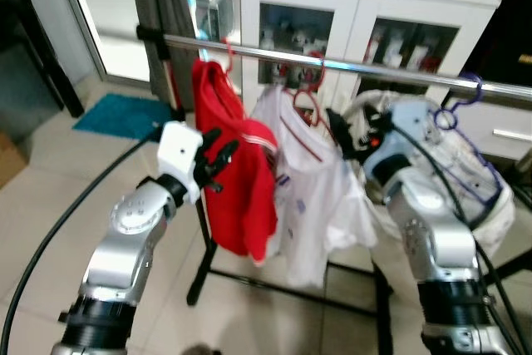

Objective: Hang hanger

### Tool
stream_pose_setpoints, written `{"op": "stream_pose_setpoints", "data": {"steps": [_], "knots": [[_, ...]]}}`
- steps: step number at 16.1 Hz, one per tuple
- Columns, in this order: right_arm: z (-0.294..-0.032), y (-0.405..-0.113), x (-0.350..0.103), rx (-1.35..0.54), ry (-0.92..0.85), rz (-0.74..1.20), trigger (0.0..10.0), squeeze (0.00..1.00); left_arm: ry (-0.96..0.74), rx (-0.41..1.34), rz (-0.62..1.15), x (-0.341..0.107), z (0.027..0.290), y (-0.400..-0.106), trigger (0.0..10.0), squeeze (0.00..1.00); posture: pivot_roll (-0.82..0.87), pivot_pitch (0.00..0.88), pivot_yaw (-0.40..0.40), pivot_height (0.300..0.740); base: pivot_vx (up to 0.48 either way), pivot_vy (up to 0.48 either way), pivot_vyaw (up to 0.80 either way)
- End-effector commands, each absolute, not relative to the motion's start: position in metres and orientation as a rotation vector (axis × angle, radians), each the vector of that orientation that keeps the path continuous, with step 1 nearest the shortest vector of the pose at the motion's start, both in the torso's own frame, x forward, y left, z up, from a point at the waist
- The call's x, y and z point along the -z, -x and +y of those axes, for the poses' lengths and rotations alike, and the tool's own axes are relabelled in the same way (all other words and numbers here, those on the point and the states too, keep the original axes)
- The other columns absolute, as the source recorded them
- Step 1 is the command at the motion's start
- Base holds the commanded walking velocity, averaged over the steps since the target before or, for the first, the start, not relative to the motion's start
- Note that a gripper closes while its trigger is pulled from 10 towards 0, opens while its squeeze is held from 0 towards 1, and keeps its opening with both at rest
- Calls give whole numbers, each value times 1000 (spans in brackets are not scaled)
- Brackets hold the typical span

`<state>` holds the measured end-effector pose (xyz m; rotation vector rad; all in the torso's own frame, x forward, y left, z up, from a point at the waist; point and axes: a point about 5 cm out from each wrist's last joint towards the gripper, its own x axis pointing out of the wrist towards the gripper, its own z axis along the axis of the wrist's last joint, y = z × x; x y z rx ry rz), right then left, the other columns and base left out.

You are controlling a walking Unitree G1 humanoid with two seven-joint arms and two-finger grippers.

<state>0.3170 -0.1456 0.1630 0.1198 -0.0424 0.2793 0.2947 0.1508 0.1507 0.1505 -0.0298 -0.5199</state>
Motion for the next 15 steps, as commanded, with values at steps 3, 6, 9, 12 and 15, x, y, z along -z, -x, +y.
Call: {"op": "stream_pose_setpoints", "data": {"steps": [3, 6, 9, 12, 15], "knots": [[-137, -317, -169, -304, -91, -50, 10000, 1000, -178, 506, -24, -150, 155, -296, 10000, 0, -57, 0, -28, 740, 0, -402, 0], [-141, -318, -173, -285, -99, -56, 10000, 1000, -184, 500, -24, -150, 157, -295, 10000, 0, -53, 0, -31, 740, 0, -348, 0], [-153, -321, -171, -228, -3, -11, 10000, 1000, -181, 531, -11, -147, 156, -294, 10000, 0, -64, 0, -27, 740, 0, 0, 0], [-175, -326, -177, -172, 71, 20, 10000, 1000, -194, 619, -5, -145, 149, -290, 10000, 0, -69, 0, -26, 740, 0, 0, 0], [-190, -337, -178, -173, 123, 82, 10000, 1000, -199, 688, 4, -144, 144, -285, 10000, 0, -62, 0, -30, 740, 0, 0, 0]]}}
